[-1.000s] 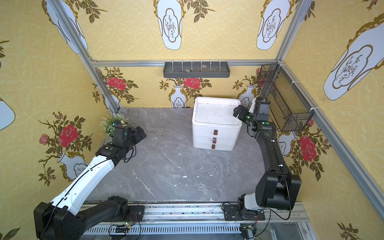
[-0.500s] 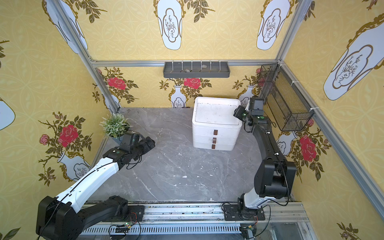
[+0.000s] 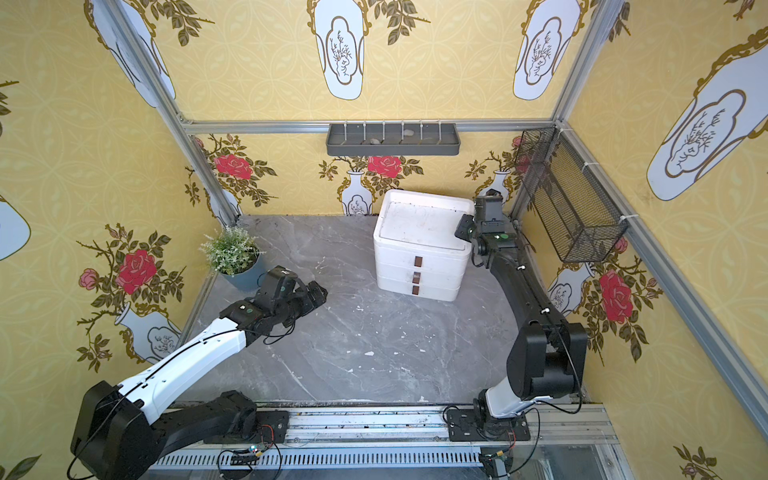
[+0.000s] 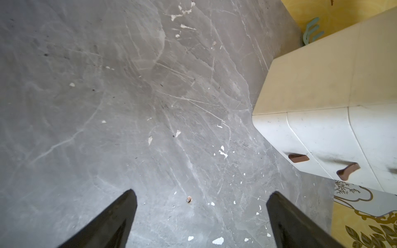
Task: Take the microphone out of the drawer
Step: Adjust the storage box at the center of the board.
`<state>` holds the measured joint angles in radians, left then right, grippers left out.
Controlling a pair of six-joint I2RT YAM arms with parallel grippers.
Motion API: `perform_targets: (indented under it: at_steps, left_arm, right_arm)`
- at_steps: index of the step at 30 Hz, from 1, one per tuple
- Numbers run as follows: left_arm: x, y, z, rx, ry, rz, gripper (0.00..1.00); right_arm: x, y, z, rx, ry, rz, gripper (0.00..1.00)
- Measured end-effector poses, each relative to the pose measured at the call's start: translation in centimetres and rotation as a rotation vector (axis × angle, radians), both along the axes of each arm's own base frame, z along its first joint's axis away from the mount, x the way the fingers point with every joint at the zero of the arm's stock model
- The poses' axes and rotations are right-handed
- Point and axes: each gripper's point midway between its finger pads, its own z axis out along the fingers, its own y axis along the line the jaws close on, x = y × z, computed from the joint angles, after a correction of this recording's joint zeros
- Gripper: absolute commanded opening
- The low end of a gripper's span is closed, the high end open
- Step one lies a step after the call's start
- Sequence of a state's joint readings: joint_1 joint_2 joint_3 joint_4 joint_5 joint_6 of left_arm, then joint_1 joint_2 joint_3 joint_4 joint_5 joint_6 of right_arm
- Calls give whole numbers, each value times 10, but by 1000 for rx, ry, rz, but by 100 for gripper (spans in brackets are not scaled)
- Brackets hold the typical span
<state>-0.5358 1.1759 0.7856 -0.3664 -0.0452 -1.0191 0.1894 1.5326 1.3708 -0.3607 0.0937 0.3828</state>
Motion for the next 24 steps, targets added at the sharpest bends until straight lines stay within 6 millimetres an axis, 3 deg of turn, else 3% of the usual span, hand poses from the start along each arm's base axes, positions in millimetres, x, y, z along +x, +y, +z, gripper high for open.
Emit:
perform_targets:
  at_steps: [6,8,10,12,15,18,20,22,24]
  left_arm:
    - [10,-38,6,-26,-23,-71,100]
    - [14,-50,11,-43,-32,-91,100]
    - [20,-60,17,-57,-50,-104,100]
    - [24,-66,23,-71,-65,-110,100]
    - [26,-68,29,-86,-89,-103,100]
    - [26,-62,33,-93,-121,-78,97]
    - [26,-58,33,-96,-135,-61,90]
    - [26,-56,33,-95,-149,-50,77]
    - [29,-55,34,-102,-172,-42,49]
  right_arm:
    - [-21,36,0,-40,12,-29,21]
    - [-28,53,0,-44,8,-38,31]
    - [-35,73,-1,-35,17,-26,48]
    - [-42,93,-2,-30,31,14,54]
    - [-48,104,0,-4,50,36,73]
    - [-49,97,12,15,41,33,81]
    - [-46,85,27,47,18,24,82]
    - [-38,66,40,83,-3,22,82]
    - [-27,40,46,134,-13,1,78]
